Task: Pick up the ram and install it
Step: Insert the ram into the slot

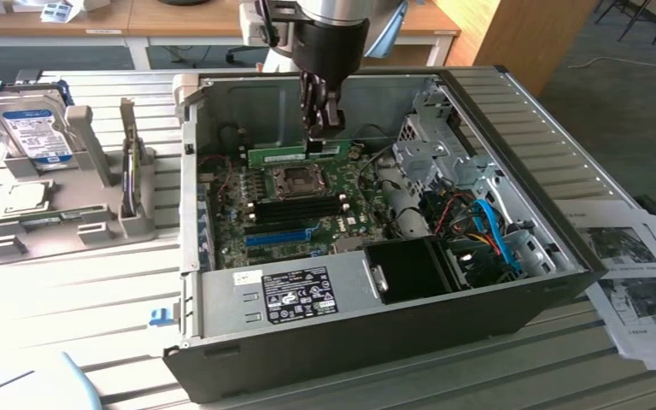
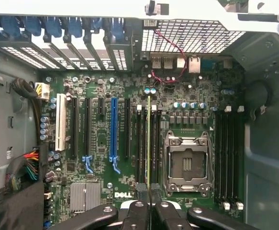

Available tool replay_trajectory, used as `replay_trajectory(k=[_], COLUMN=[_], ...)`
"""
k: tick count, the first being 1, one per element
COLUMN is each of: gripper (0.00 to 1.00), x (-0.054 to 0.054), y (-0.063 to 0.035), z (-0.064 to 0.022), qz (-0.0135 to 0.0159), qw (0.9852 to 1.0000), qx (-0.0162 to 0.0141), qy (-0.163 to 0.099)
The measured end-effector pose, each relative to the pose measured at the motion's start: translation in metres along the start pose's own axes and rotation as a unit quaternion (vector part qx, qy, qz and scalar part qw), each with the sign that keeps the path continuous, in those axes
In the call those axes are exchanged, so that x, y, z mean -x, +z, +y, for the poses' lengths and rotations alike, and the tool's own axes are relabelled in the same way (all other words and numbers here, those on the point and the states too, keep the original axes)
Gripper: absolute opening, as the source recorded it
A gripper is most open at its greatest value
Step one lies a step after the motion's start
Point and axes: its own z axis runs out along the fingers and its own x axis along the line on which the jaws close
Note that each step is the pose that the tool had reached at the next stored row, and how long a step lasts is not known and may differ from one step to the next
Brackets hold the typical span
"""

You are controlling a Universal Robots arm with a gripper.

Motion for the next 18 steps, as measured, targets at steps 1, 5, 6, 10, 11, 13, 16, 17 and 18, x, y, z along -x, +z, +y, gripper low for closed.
replay_trajectory(k=[1,5,6,10,11,13,16,17,18], gripper=[0.11,0.11,0.11,0.11,0.11,0.11,0.11,0.11,0.11], x=[0.000,0.000,0.000,0.000,0.000,0.000,0.000,0.000,0.000], y=[0.0005,0.0019,0.0026,0.0056,0.0063,0.0080,0.0104,0.0112,0.0119], z=[0.0000,-0.0001,-0.0001,-0.0002,-0.0002,-0.0002,-0.0003,-0.0003,-0.0004], qz=[0.0000,-0.0001,-0.0001,0.0000,0.0000,0.0000,0.0000,-0.0001,0.0000], qw=[1.0000,1.0000,1.0000,1.0000,1.0000,1.0000,1.0000,1.0000,1.0000], qx=[0.0000,0.0000,0.0000,0.0000,0.0000,0.0000,0.0000,0.0000,0.0000], qy=[0.000,0.000,0.000,0.000,0.000,0.000,0.000,0.000,0.000])
